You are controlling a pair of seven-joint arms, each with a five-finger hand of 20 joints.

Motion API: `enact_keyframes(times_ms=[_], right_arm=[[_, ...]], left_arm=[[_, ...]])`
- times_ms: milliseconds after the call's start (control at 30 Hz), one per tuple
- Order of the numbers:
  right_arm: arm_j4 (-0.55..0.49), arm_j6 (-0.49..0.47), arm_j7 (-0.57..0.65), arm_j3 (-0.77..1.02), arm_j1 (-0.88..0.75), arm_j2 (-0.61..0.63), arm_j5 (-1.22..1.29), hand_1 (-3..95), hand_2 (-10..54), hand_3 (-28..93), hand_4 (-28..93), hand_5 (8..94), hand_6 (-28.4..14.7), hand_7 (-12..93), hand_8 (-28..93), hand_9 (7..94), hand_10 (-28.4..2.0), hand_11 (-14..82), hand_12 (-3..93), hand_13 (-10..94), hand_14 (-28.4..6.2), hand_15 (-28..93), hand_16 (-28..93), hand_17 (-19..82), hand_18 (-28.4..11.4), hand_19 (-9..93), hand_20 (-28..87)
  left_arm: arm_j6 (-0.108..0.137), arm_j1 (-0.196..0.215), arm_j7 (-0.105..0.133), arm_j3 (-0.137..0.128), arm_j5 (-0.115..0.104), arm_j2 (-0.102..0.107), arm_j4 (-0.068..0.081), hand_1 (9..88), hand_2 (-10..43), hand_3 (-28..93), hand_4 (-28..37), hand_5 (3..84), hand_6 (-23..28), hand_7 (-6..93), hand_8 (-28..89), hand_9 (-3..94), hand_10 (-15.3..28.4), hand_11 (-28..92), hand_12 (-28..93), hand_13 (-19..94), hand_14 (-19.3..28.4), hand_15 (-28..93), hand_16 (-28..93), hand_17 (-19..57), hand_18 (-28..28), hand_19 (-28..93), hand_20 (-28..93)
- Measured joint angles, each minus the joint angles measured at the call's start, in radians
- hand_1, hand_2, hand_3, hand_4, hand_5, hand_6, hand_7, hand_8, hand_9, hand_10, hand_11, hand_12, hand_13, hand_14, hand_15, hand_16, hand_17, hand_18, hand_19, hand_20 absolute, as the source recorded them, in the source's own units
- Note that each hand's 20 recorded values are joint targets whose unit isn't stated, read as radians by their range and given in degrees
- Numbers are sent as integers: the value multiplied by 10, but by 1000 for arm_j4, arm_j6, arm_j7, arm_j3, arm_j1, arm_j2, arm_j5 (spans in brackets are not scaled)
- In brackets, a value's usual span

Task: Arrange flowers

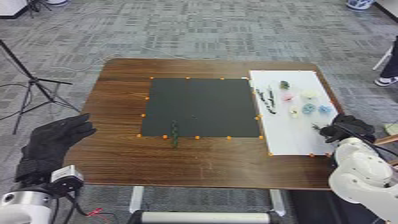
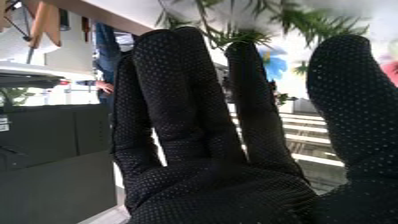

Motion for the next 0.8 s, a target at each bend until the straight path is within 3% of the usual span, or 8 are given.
enact_keyframes(times_ms=[233, 433, 533, 800], right_arm=[[19, 5, 3, -55, 36, -11, -25, 430, -91, 805, -268, 591, -23, 247, -176, 684, -155, 293, 171, 637, -132, 666, 154, 245, -257, 893, -55], [40, 43, 13, -81, 53, -29, -61, 539, -95, 739, -282, 631, -20, 347, -92, 776, -101, 182, 324, 665, -73, 620, 249, 278, -238, 910, -76], [48, 67, 26, -120, 71, -36, -99, 562, -95, 730, -281, 643, -16, 419, -98, 797, -89, 185, 348, 687, -44, 604, 269, 293, -229, 916, -77], [74, 108, 56, -220, 142, -59, -154, 600, -95, 723, -282, 688, 6, 491, -73, 829, -62, 229, 372, 731, -19, 583, 292, 322, -208, 926, -69]], left_arm=[[2, 1, 4, 2, -7, 0, 0, 226, -21, 876, -239, 568, 122, 137, -101, 485, 202, 345, 116, 345, 233, 547, -86, -53, 178, 429, 141], [4, 1, 0, 2, -6, -2, 0, 226, -19, 876, -240, 566, 123, 141, -102, 485, 203, 346, 115, 344, 233, 548, -86, -53, 178, 430, 141], [4, 0, -6, 1, -5, -8, -1, 226, -19, 877, -240, 564, 124, 143, -102, 484, 203, 348, 115, 344, 234, 548, -86, -53, 179, 430, 141], [9, -1, 0, 5, -10, -8, -1, 225, -15, 876, -242, 563, 126, 146, -103, 483, 204, 348, 114, 344, 234, 549, -87, -53, 179, 431, 141]])
